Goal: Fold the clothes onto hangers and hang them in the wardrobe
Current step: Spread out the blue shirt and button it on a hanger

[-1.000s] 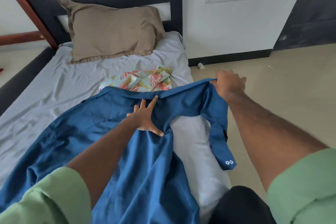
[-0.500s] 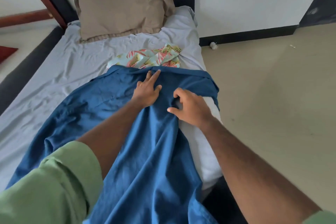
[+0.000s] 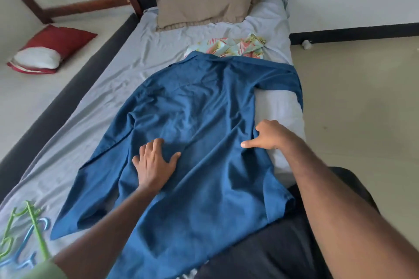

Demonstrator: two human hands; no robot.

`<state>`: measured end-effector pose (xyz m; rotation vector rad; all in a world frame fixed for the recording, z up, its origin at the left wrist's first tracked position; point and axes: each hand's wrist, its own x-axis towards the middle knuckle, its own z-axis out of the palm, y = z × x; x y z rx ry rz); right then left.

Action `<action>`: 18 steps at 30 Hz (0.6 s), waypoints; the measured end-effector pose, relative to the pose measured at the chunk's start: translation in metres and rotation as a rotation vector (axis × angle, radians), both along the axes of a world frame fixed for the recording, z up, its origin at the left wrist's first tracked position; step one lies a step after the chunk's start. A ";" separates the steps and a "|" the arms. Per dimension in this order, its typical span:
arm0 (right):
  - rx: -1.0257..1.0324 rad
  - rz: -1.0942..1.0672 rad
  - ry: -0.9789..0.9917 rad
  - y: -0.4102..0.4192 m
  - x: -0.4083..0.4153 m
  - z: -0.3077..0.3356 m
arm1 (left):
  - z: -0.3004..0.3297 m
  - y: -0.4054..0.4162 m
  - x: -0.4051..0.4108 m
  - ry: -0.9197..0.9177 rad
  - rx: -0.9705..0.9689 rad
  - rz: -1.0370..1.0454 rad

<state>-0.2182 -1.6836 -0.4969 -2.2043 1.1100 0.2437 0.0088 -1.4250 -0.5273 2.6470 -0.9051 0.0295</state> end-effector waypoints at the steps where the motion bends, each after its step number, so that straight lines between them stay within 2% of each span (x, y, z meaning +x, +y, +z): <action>1: 0.013 0.015 0.016 0.004 -0.002 -0.001 | -0.006 0.020 -0.004 0.010 0.051 0.059; 6: 0.015 0.108 0.081 0.008 0.009 0.003 | -0.032 0.035 -0.002 0.053 0.229 0.034; 11: 0.066 0.135 0.118 0.005 0.011 0.007 | -0.046 0.025 -0.002 0.017 0.244 0.056; 18: 0.108 0.067 0.121 0.025 0.003 0.012 | -0.045 0.027 -0.002 0.035 0.313 0.055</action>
